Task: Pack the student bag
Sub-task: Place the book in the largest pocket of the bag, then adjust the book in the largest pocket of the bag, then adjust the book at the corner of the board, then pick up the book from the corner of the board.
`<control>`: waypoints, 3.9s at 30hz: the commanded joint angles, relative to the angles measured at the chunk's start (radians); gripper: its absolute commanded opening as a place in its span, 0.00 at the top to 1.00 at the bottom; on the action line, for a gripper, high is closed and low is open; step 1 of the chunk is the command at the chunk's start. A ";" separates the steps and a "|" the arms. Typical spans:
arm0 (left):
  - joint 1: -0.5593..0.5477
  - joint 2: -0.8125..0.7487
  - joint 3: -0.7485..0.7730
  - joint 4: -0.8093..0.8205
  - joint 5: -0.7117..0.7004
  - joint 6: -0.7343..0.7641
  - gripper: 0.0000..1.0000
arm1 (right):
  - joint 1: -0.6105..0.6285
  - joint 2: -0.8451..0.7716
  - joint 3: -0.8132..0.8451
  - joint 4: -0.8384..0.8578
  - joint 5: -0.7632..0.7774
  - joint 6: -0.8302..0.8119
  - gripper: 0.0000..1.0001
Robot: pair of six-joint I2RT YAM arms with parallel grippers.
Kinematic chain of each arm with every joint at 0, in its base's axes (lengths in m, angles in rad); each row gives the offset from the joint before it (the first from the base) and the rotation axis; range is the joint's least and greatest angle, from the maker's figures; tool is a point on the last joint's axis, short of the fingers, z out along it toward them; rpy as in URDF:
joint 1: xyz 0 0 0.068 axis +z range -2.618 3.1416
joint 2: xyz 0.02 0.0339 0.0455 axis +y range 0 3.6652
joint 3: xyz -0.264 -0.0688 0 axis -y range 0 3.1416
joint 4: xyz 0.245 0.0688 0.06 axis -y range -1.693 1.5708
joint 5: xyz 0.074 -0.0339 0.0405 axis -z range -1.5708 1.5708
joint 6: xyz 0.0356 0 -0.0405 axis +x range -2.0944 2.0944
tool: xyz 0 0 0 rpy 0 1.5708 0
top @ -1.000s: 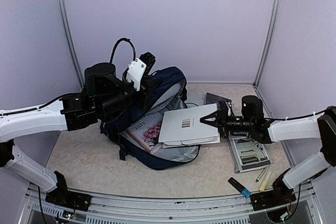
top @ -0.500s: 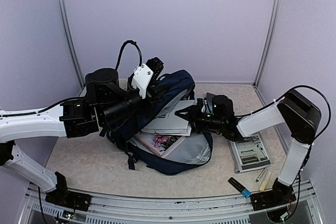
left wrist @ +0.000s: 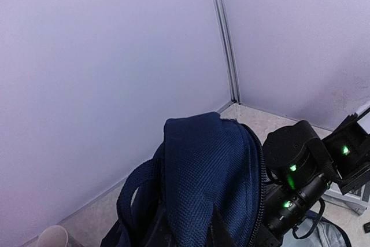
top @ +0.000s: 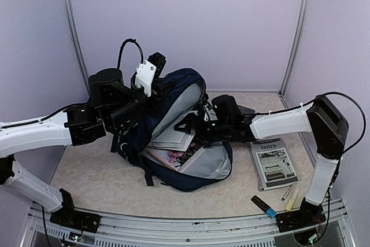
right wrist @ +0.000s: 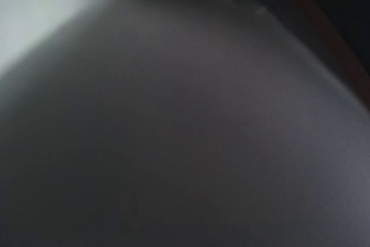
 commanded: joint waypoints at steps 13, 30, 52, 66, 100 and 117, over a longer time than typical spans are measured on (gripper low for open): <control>0.063 -0.046 -0.023 0.122 -0.019 -0.026 1.00 | 0.023 -0.260 0.261 -0.944 0.177 -0.598 0.00; 0.061 -0.050 -0.025 0.118 0.004 -0.025 1.00 | 0.026 -0.185 -0.006 -0.411 -0.188 -0.358 0.10; 0.074 -0.108 -0.098 0.082 -0.019 0.004 1.00 | -0.519 -0.530 -0.152 -0.631 -0.049 -0.549 0.00; 0.091 -0.002 -0.081 0.050 0.033 0.021 1.00 | -0.748 -0.042 0.006 -0.579 -0.120 -0.666 0.00; 0.202 0.161 -0.090 0.089 0.186 -0.025 1.00 | -0.696 0.041 0.262 -0.604 0.045 -0.658 0.00; 0.224 0.299 -0.011 0.128 0.164 0.012 1.00 | -0.721 0.288 0.428 -0.716 -0.106 -0.665 0.01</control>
